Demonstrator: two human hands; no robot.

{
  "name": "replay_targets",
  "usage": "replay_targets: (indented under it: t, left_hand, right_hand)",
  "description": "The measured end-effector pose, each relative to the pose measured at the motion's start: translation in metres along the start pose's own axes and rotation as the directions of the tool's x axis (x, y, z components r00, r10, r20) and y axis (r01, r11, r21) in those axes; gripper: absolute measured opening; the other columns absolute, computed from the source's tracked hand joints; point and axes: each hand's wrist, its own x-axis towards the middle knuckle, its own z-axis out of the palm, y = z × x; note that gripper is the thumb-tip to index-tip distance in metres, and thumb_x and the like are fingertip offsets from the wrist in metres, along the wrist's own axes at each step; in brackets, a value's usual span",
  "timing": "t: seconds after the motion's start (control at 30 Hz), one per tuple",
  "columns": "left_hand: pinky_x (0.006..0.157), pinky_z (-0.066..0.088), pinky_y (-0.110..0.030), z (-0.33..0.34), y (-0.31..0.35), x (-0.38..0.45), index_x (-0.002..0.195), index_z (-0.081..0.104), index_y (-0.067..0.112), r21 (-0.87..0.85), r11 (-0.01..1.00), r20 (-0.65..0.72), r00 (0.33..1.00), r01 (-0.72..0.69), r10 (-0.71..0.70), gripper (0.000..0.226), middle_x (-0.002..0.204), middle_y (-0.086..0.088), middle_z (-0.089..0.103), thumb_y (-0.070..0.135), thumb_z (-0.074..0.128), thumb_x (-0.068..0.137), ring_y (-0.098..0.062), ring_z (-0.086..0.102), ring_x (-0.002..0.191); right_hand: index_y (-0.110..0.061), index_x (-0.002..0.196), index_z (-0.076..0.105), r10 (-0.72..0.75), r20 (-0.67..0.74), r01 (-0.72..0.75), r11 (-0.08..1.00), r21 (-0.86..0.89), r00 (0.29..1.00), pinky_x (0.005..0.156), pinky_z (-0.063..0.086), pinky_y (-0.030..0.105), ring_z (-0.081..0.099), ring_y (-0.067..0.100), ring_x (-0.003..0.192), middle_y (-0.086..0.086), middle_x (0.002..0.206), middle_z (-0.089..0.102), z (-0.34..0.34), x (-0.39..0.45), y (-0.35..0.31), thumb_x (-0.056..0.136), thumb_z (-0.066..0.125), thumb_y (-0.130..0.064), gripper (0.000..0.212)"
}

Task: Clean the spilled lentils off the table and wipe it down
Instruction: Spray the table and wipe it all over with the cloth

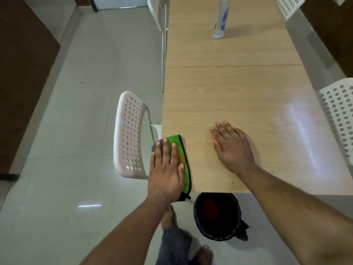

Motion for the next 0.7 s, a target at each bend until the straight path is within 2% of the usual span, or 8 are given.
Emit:
replay_targets:
  t: [0.13, 0.33, 0.43, 0.6, 0.7]
  left_hand:
    - [0.132, 0.003, -0.05, -0.004, -0.007, 0.048, 0.169, 0.002, 0.015, -0.007, 1.0, -0.017, 1.0, -0.012, 0.012, 0.071, 0.176, -0.012, -0.012, 0.047, 0.016, 0.107, -0.029, -0.017, 0.162]
    - [0.131, 0.005, -0.052, -0.011, 0.002, 0.136, 0.169, 0.006, 0.012, 0.039, 0.996, -0.026, 0.996, 0.081, -0.08, 0.073, 0.176, -0.016, -0.002, 0.047, 0.012, 0.105, -0.032, -0.007, 0.163]
    - [0.131, 0.005, -0.052, -0.009, 0.013, 0.115, 0.168, 0.007, 0.01, 0.042, 0.996, -0.033, 0.996, 0.08, -0.079, 0.073, 0.176, -0.017, -0.003, 0.046, 0.012, 0.106, -0.032, -0.009, 0.163]
    - [0.132, 0.005, -0.051, 0.002, 0.036, 0.014, 0.168, 0.007, 0.008, -0.01, 1.0, -0.053, 0.998, 0.023, -0.024, 0.07, 0.175, -0.017, -0.007, 0.042, 0.022, 0.109, -0.03, -0.013, 0.162]
    - [0.132, 0.004, -0.05, 0.005, 0.034, -0.002, 0.168, 0.003, 0.009, 0.001, 1.0, -0.035, 0.999, 0.025, -0.025, 0.07, 0.175, -0.015, -0.011, 0.042, 0.019, 0.109, -0.027, -0.017, 0.162]
  right_hand:
    - [-0.028, 0.157, 0.048, -0.014, -0.051, 0.015, 1.0, 0.02, 0.999, 0.121, 0.031, 0.046, 0.03, 0.02, 0.157, -0.002, 0.166, 0.041, 0.007, 0.001, 0.002, 0.109, 0.025, -0.046, 0.056]
    - [-0.029, 0.155, 0.052, -0.016, -0.108, 0.02, 0.999, 0.037, 0.994, 0.12, 0.033, 0.047, 0.033, 0.02, 0.156, -0.003, 0.164, 0.044, 0.014, 0.004, 0.006, 0.109, 0.03, -0.045, 0.053]
    - [-0.029, 0.155, 0.052, -0.021, -0.115, 0.027, 0.998, 0.051, 0.993, 0.12, 0.033, 0.047, 0.034, 0.019, 0.155, -0.003, 0.164, 0.044, 0.012, 0.0, 0.007, 0.109, 0.031, -0.045, 0.052]
    - [-0.028, 0.154, 0.052, -0.019, -0.103, 0.024, 0.998, 0.055, 0.994, 0.119, 0.034, 0.047, 0.034, 0.02, 0.155, -0.002, 0.164, 0.045, 0.008, -0.001, 0.005, 0.109, 0.03, -0.044, 0.053]
    - [-0.027, 0.155, 0.051, -0.008, -0.101, 0.014, 0.998, 0.063, 0.995, 0.121, 0.033, 0.046, 0.033, 0.02, 0.156, -0.001, 0.164, 0.044, 0.008, -0.001, 0.003, 0.109, 0.028, -0.045, 0.055]
